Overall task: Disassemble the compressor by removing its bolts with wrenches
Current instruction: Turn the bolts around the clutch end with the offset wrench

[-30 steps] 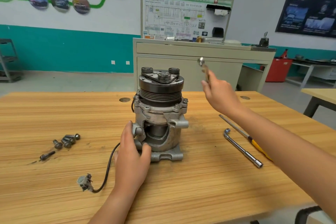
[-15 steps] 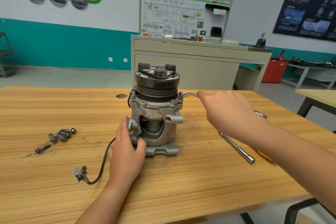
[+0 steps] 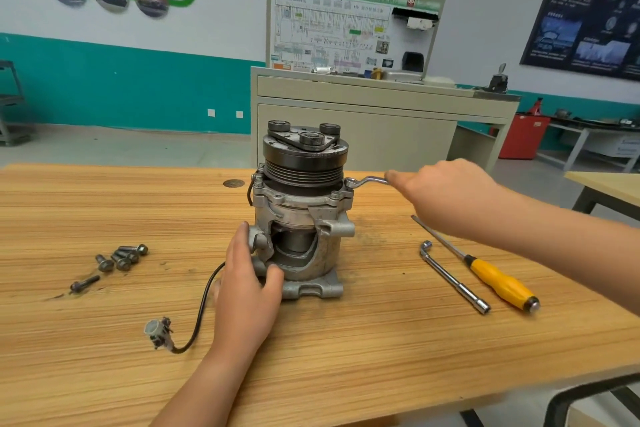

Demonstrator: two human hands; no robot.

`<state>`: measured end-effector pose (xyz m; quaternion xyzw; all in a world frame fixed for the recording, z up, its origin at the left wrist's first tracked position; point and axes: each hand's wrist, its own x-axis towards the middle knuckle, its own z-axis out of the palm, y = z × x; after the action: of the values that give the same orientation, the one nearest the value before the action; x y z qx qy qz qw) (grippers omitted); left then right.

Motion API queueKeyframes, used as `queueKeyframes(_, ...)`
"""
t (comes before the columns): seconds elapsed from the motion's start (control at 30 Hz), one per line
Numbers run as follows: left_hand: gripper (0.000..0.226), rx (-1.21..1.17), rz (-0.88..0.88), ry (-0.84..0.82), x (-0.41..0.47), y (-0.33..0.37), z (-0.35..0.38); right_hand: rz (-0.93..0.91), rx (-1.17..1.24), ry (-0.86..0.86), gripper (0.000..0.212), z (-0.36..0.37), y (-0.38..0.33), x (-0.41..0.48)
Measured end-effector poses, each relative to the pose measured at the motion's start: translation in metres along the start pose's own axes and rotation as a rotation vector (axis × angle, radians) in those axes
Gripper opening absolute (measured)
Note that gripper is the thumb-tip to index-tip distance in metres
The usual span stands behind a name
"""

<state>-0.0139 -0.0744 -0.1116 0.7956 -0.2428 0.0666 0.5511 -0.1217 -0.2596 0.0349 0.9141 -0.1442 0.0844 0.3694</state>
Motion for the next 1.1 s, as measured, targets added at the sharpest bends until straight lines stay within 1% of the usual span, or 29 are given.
queueKeyframes(0.07, 0.071, -0.001, -0.005, -0.001, 0.000, 0.000, 0.000, 0.041, -0.002, 0.013, 0.037, 0.012, 0.003, 0.014)
queueKeyframes(0.13, 0.071, 0.000, -0.003, 0.004, 0.001, 0.001, 0.000, 0.075, 0.077, 0.051, 0.029, 0.025, 0.001, 0.032)
queueKeyframes(0.17, 0.071, 0.003, -0.002, 0.003, 0.001, 0.001, 0.001, 0.061, 0.132, 0.090, 0.026, 0.031, -0.002, 0.040)
queueKeyframes(0.2, 0.071, 0.008, -0.002, 0.002, 0.001, 0.001, 0.001, 0.036, 0.172, 0.160, 0.024, 0.038, -0.004, 0.049)
queueKeyframes(0.3, 0.070, 0.019, -0.008, 0.000, 0.002, 0.002, 0.001, 0.004, 0.294, 0.528, 0.017, 0.056, -0.013, 0.073)
queueKeyframes(0.33, 0.070, 0.022, -0.009, 0.001, 0.001, 0.002, 0.000, 0.004, 0.331, 0.540, 0.020, 0.058, -0.016, 0.080)
queueKeyframes(0.37, 0.070, 0.024, -0.008, 0.003, 0.001, 0.002, 0.000, -0.009, 0.356, 0.491, 0.026, 0.061, -0.019, 0.087)
queueKeyframes(0.4, 0.070, 0.025, -0.005, 0.005, 0.002, 0.002, 0.000, -0.013, 0.387, 0.395, 0.031, 0.062, -0.022, 0.091)
queueKeyframes(0.43, 0.070, 0.025, -0.003, 0.007, 0.002, 0.001, 0.000, 0.008, 0.421, 0.341, 0.033, 0.062, -0.022, 0.093)
queueKeyframes(0.47, 0.070, 0.025, -0.001, 0.007, 0.002, 0.001, 0.000, 0.052, 0.449, 0.328, 0.034, 0.060, -0.020, 0.092)
queueKeyframes(0.53, 0.070, 0.023, 0.000, 0.007, 0.001, 0.000, 0.000, 0.184, 0.579, 0.369, 0.030, 0.054, -0.014, 0.085)
queueKeyframes(0.6, 0.070, 0.020, 0.000, 0.011, 0.002, 0.000, 0.000, 0.287, 0.740, 0.441, 0.032, 0.044, -0.008, 0.069)
queueKeyframes(0.67, 0.070, 0.017, -0.001, 0.014, 0.002, 0.000, 0.000, 0.352, 0.770, 0.424, 0.036, 0.033, -0.001, 0.050)
queueKeyframes(0.7, 0.070, 0.016, -0.002, 0.013, 0.002, 0.000, 0.000, 0.377, 0.729, 0.374, 0.035, 0.027, 0.001, 0.040)
queueKeyframes(0.77, 0.070, 0.013, -0.002, 0.010, 0.003, 0.001, 0.000, 0.374, 0.560, 0.201, 0.027, 0.016, 0.001, 0.020)
queueKeyframes(0.83, 0.070, 0.012, -0.004, 0.006, 0.002, 0.001, 0.000, 0.314, 0.425, 0.044, 0.022, 0.003, -0.007, 0.002)
queueKeyframes(0.87, 0.070, 0.012, -0.006, 0.003, 0.002, 0.001, 0.000, 0.280, 0.390, -0.002, 0.023, -0.001, -0.011, -0.004)
queueKeyframes(1.03, 0.070, -0.001, -0.006, 0.001, 0.001, 0.001, -0.001, 0.153, 0.260, -0.029, 0.034, -0.016, -0.025, -0.018)
queueKeyframes(1.1, 0.070, 0.002, -0.003, 0.002, 0.001, 0.000, 0.000, 0.134, 0.200, -0.034, 0.033, -0.023, -0.028, -0.018)
